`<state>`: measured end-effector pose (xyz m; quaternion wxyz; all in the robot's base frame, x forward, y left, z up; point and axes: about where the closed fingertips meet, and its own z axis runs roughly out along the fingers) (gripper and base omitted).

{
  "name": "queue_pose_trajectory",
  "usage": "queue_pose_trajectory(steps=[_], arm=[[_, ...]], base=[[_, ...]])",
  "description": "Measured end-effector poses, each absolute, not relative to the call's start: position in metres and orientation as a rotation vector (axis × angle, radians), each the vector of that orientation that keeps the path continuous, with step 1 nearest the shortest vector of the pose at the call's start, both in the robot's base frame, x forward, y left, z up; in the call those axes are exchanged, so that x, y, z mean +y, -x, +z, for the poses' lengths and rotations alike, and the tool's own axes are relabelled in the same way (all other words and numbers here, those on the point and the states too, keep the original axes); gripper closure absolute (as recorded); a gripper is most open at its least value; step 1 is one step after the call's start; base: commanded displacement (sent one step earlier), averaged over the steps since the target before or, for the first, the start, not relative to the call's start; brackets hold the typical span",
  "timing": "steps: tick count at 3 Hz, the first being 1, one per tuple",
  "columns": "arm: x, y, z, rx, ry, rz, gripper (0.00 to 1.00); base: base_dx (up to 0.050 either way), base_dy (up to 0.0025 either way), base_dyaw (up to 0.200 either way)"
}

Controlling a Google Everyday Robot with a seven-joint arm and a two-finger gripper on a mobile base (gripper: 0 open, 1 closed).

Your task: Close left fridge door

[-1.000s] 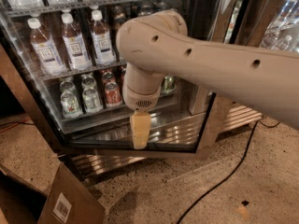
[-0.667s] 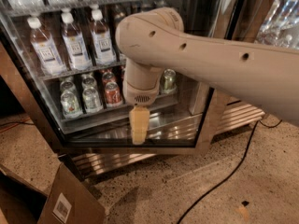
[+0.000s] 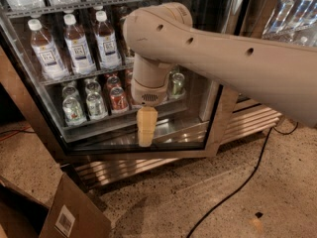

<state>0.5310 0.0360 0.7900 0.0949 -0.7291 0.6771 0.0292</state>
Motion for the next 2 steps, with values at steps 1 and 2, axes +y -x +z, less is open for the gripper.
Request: queue_pose_trajectory(steps=[1,2], arm=[[0.0338,-0.5299,0.7912,2.012,2.157,0.08,0.0],[0.0303,-0.5383,0.7969,2.029,2.14,0.064,0.0]], base=[[0.0,0.0,0.0],[0.0,0.0,0.0]])
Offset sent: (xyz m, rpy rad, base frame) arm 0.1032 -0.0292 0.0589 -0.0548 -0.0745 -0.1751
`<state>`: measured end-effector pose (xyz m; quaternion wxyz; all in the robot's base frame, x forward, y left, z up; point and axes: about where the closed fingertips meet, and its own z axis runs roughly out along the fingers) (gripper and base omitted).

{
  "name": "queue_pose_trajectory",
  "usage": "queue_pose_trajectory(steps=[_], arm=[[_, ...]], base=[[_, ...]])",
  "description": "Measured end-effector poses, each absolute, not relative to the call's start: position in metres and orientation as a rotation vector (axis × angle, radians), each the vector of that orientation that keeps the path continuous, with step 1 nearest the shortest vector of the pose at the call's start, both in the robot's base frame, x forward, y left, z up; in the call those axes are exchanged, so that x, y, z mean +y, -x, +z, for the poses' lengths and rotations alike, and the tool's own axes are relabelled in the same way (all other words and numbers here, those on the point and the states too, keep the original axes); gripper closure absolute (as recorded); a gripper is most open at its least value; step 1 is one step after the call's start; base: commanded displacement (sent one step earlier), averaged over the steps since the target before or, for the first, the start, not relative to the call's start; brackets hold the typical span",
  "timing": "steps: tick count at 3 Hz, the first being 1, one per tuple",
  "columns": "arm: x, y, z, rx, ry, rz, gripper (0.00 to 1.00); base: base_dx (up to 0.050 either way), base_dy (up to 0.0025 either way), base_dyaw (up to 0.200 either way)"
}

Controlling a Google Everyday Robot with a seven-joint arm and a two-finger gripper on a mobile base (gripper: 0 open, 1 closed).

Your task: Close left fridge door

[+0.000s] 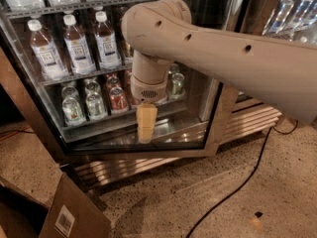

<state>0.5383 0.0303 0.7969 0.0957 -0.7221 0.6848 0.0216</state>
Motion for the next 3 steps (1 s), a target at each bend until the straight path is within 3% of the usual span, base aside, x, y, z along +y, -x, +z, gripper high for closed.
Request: queue_pose_trajectory(steps=[3], arm=[[0.015,-0.58,0.794,2.183,2.095,0.021,0.0]], base=[[0.0,0.0,0.0]])
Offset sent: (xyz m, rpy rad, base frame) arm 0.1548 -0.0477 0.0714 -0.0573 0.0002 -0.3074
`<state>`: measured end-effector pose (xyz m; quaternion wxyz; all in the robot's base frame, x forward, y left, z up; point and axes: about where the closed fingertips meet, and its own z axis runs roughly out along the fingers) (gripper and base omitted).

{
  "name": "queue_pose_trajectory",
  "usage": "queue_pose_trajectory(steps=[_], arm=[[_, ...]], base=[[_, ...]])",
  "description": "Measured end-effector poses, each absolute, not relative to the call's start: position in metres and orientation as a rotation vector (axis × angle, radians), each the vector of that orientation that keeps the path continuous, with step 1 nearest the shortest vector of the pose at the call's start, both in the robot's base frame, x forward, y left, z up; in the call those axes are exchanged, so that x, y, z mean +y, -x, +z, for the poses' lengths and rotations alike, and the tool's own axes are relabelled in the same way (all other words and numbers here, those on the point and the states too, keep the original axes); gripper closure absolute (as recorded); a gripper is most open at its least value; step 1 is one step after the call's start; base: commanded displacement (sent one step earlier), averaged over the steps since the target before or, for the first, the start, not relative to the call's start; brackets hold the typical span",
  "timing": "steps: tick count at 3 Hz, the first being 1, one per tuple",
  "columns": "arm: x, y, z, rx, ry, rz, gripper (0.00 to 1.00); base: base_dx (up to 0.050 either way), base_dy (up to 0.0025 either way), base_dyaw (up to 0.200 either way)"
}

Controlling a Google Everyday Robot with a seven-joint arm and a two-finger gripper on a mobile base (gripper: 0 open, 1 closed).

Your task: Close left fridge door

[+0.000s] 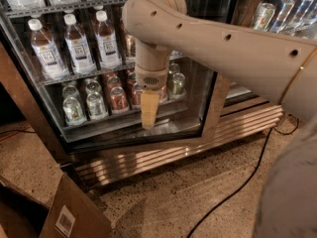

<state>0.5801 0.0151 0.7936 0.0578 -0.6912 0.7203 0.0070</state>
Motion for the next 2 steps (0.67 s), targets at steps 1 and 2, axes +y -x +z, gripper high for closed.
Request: queue_pose_trajectory(steps=[1,2], arm=[[0.0099,-0.5908,0.801,2.215,2.063,0.015,0.0],[0.0099,-0.5909,0.8011,2.215,2.063,0.014,0.0]], base=[[0.0,0.0,0.0],[0.0,0.0,0.0]])
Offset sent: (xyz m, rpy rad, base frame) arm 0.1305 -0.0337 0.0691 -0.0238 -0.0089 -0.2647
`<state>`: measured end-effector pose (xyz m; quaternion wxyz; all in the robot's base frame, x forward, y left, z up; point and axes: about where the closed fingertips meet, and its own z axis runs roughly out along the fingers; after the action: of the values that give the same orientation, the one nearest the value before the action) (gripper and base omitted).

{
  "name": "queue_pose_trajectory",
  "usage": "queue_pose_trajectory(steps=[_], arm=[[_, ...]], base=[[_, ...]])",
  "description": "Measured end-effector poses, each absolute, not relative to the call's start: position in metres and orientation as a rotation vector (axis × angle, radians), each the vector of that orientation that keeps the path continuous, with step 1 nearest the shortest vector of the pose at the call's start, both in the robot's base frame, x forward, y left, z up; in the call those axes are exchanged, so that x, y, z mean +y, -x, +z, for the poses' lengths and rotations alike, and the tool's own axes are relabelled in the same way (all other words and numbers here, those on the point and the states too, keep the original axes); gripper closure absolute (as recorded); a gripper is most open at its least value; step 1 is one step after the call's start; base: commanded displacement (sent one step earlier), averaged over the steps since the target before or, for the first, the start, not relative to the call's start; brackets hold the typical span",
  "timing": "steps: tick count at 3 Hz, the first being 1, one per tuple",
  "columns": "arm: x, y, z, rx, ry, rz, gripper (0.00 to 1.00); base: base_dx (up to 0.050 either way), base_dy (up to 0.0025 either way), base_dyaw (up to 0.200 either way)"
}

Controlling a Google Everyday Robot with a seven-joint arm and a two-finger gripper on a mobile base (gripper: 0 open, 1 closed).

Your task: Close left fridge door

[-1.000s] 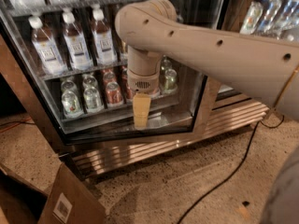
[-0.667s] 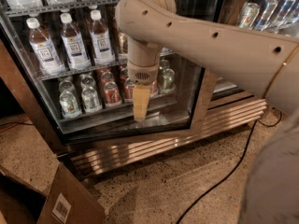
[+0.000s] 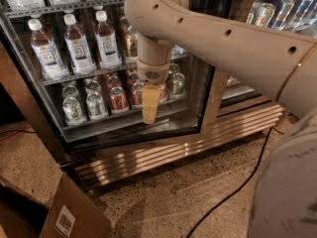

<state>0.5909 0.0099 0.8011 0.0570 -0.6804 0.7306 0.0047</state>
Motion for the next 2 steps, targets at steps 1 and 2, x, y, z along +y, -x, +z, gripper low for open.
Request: queue_pose_trajectory(steps=[1,2], arm=[[0.0065,-0.5953,0.804,2.229,2.057,-0.009,0.0],[0.0029,-0.5987,0.799,2.257,2.062,-0.031,0.0]], base=[[0.0,0.0,0.0],[0.0,0.0,0.0]])
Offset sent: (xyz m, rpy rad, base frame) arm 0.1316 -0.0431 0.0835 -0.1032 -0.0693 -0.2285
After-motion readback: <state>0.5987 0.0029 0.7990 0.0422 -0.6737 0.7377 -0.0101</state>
